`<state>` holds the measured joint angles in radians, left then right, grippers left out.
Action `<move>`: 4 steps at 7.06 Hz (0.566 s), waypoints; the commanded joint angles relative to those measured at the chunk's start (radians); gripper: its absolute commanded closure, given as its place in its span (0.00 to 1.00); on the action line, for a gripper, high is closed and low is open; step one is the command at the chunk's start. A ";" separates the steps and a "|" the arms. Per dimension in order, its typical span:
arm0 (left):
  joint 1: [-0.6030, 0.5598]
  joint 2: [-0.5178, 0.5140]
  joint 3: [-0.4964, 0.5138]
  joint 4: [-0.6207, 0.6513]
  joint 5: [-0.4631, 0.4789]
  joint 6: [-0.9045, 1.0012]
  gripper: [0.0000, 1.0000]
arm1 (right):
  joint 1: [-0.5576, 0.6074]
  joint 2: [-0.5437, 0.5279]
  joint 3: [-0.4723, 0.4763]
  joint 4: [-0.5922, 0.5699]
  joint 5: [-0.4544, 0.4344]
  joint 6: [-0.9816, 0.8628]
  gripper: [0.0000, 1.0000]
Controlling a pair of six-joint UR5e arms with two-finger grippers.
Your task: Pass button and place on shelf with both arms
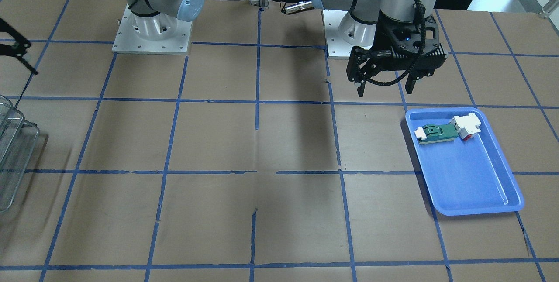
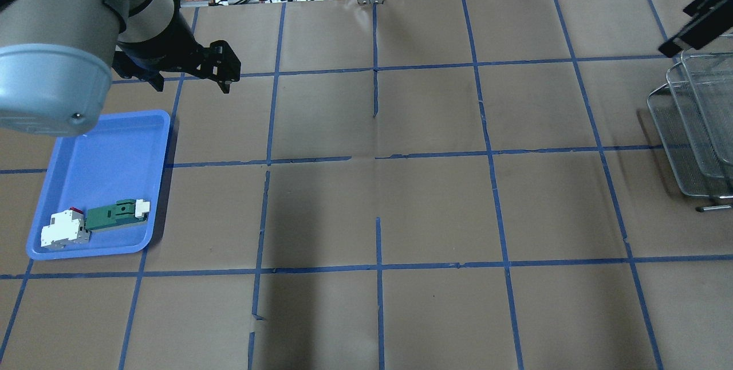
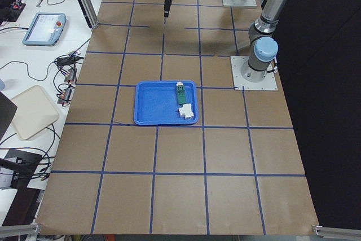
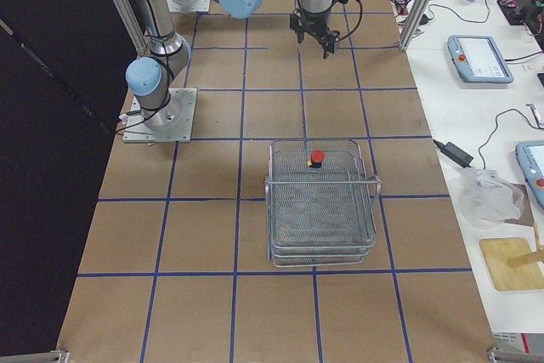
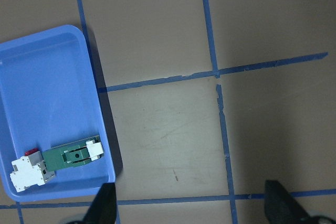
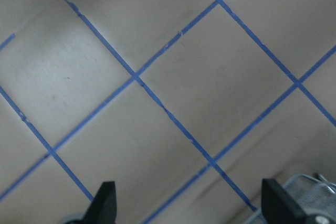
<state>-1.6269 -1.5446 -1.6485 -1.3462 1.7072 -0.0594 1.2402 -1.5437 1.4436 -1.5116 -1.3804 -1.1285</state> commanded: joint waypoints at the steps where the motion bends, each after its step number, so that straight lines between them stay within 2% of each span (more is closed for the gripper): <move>1: 0.005 -0.002 0.010 0.001 -0.038 -0.042 0.00 | 0.326 -0.015 0.001 -0.018 -0.099 0.560 0.00; 2: 0.031 -0.006 0.016 0.001 -0.052 -0.040 0.00 | 0.403 -0.004 0.017 -0.018 -0.126 0.775 0.00; 3: 0.056 -0.005 0.016 -0.001 -0.157 -0.039 0.00 | 0.401 0.000 0.056 -0.013 -0.127 0.906 0.00; 4: 0.070 -0.008 0.013 -0.002 -0.168 -0.039 0.00 | 0.387 -0.001 0.092 -0.016 -0.141 0.996 0.00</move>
<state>-1.5781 -1.5502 -1.6341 -1.3467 1.5827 -0.0984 1.6233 -1.5461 1.4951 -1.5265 -1.5056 -0.2755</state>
